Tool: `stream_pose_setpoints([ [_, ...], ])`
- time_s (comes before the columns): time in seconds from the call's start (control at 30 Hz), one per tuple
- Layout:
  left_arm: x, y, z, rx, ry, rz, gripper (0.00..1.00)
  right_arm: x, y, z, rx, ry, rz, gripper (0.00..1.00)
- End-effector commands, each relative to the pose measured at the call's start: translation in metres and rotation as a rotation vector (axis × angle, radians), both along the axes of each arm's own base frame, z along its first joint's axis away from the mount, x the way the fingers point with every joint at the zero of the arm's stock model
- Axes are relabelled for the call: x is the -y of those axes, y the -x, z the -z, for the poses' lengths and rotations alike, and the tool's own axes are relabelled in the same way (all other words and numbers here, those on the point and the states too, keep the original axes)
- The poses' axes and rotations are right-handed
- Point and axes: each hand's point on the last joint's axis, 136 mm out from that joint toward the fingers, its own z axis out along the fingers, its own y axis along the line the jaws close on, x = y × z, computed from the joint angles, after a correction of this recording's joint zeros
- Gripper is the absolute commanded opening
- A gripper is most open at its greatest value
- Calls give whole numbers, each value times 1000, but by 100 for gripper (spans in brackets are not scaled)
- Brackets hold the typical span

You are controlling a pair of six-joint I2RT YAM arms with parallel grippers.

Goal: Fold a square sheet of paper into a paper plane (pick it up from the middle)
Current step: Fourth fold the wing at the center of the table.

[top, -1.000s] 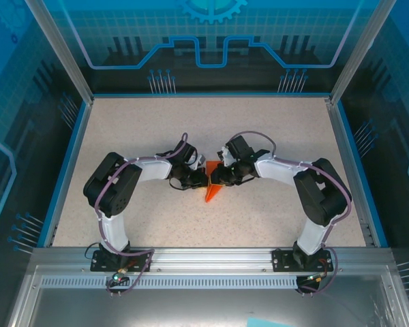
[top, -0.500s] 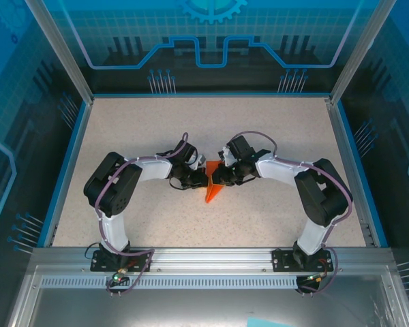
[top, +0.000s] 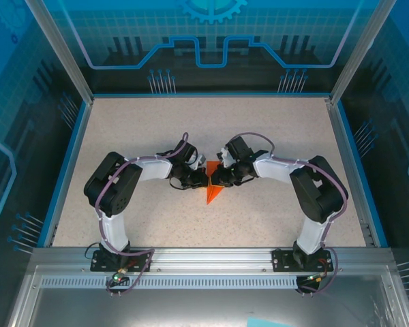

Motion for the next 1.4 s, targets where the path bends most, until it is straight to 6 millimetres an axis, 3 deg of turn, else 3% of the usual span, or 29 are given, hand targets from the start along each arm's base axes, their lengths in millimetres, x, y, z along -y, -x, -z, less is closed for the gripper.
stream_pose_setpoints([
  [0.0, -21, 16, 37, -78, -126, -5, 0, -8, 0, 1, -8, -18, -35, 15],
  [0.83, -19, 16, 33, -80, -81, -31, 0, -18, -13, 13, -15, -59, -21, 14],
  [1.37, -24, 17, 33, -119, 16, -88, 0, -14, -19, 19, -52, -126, 26, 14],
])
